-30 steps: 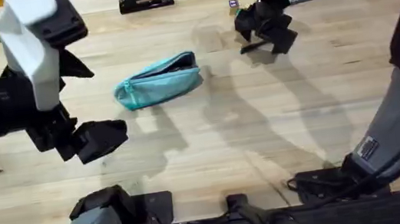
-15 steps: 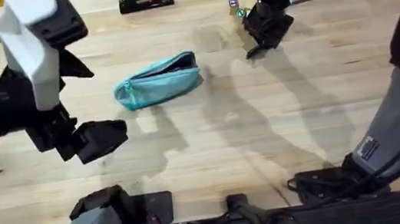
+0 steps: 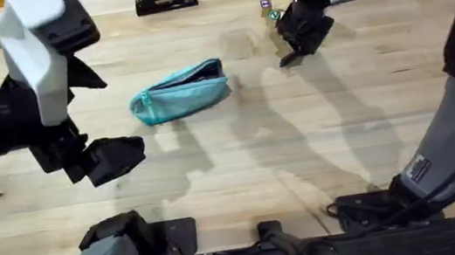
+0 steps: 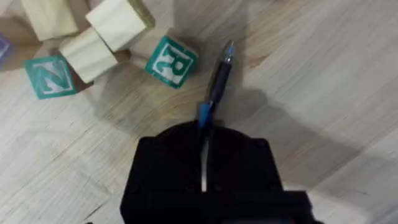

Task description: Unzip the bag, pick up the pens from the table one at a time and place them inside, then zip the bag closed.

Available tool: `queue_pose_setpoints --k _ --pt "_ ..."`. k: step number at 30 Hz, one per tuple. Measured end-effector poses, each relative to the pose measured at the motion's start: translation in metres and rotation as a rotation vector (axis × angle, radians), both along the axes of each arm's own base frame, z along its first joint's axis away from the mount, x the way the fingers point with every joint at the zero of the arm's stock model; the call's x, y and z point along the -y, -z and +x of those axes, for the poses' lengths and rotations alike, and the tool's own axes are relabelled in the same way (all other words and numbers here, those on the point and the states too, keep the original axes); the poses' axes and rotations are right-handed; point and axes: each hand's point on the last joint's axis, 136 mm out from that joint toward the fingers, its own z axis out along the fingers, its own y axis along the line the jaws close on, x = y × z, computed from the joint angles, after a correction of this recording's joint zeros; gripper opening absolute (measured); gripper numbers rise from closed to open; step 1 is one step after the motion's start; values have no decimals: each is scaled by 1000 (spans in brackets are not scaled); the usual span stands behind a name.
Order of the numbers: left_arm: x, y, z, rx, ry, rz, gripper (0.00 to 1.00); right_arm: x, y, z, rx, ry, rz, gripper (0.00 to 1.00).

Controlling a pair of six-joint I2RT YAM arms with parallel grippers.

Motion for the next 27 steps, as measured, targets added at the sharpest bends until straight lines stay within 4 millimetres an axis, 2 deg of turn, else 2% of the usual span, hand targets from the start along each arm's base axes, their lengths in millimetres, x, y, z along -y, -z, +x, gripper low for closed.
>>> queue_pose_setpoints --k 5,12,16,27 --pt "0 0 0 0 0 0 993 -1 -16 0 20 -25 8 31" --pt "0 0 0 0 0 0 994 -3 -81 6 171 -36 50 30" --pt "0 0 0 0 0 0 994 -3 -108 5 235 -46 65 31" --pt "0 0 0 0 0 0 994 -4 -166 -6 319 -323 -7 32"
